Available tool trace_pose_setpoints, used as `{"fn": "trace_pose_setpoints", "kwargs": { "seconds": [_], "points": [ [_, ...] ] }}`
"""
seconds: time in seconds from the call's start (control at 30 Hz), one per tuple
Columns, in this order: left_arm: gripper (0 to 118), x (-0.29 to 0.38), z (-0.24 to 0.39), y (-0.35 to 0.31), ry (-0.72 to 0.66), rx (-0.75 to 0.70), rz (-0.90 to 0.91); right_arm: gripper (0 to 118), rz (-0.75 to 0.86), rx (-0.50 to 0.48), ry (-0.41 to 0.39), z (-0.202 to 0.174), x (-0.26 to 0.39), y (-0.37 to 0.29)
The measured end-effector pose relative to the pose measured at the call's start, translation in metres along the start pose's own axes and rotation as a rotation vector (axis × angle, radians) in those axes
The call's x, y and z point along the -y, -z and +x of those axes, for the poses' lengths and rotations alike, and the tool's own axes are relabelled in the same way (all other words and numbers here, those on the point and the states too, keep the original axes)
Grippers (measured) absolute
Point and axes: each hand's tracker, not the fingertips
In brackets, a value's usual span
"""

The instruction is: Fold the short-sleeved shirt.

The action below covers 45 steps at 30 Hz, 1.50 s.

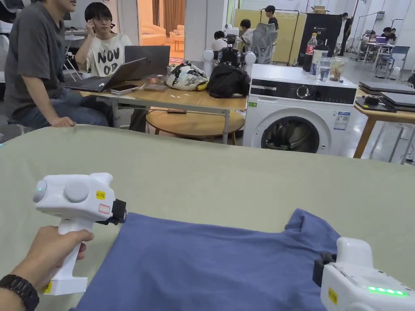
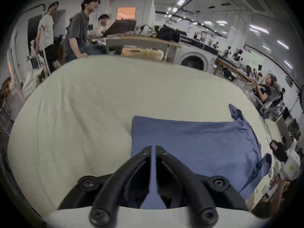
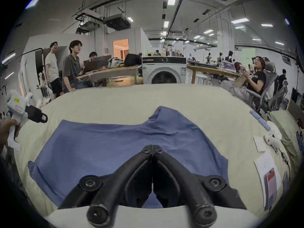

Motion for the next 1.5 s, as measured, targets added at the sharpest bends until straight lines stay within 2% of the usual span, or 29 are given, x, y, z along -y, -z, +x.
{"fn": "trace_pose_setpoints", "kwargs": {
  "seconds": [0.07,0.13,0.3,0.47,0.5,0.53,0.57,0.6,0.67,0.8,0.9,0.93,1.03,1.07,1.23,1.33,1.43,1.5],
  "points": [
    [50,-0.015,-0.006,0.020,-0.007,-0.017,-0.058,0,-0.018,-0.006,-0.007,-0.004,-0.003,0.009],
    [56,-0.026,-0.004,0.035,-0.019,-0.050,-0.071,0,-0.029,-0.012,-0.013,-0.008,-0.005,0.018],
    [58,-0.043,-0.004,0.076,-0.033,-0.045,-0.108,0,-0.063,-0.026,-0.033,-0.014,-0.007,0.036],
    [58,-0.041,0.007,0.119,0.094,-0.206,-0.223,0,-0.088,-0.023,-0.053,-0.012,-0.006,0.043],
    [58,-0.041,0.009,0.120,0.078,-0.170,-0.206,0,-0.092,-0.023,-0.053,-0.010,-0.006,0.043],
    [58,-0.039,0.013,0.117,0.083,-0.199,-0.180,0,-0.095,-0.024,-0.050,-0.008,-0.005,0.043],
    [51,-0.038,0.018,0.115,0.083,-0.214,-0.149,0,-0.100,-0.023,-0.050,-0.006,-0.005,0.043],
    [37,-0.036,0.025,0.113,0.110,-0.219,-0.140,0,-0.107,-0.019,-0.050,-0.004,-0.004,0.042],
    [0,-0.033,0.028,0.117,0.169,-0.184,-0.120,0,-0.116,-0.015,-0.049,0.002,-0.006,0.042],
    [0,-0.028,0.039,0.118,0.256,-0.220,-0.118,0,-0.133,0.011,-0.022,0.024,-0.019,0.047],
    [0,-0.032,0.032,0.102,0.168,-0.136,-0.075,0,-0.166,0.037,-0.020,0.047,-0.043,0.060],
    [0,-0.032,0.032,0.096,0.169,-0.154,-0.058,2,-0.187,0.046,-0.036,0.057,-0.052,0.070],
    [0,-0.032,0.031,0.084,0.161,-0.147,-0.018,49,-0.253,0.038,-0.064,0.087,-0.074,0.108],
    [0,-0.034,0.030,0.080,0.156,-0.138,-0.016,55,-0.300,0.049,-0.066,0.095,-0.079,0.122],
    [0,-0.033,0.022,0.067,0.115,-0.131,0.017,56,-0.429,0.075,-0.106,0.123,-0.094,0.191],
    [0,-0.031,0.022,0.065,0.105,-0.131,0.024,56,-0.486,0.055,-0.085,0.136,-0.089,0.221],
    [0,-0.029,0.024,0.064,0.107,-0.133,0.031,56,-0.534,0.025,-0.031,0.147,-0.080,0.243],
    [0,-0.028,0.024,0.064,0.114,-0.133,0.027,56,-0.558,0.007,-0.036,0.144,-0.076,0.241]
  ]
}}
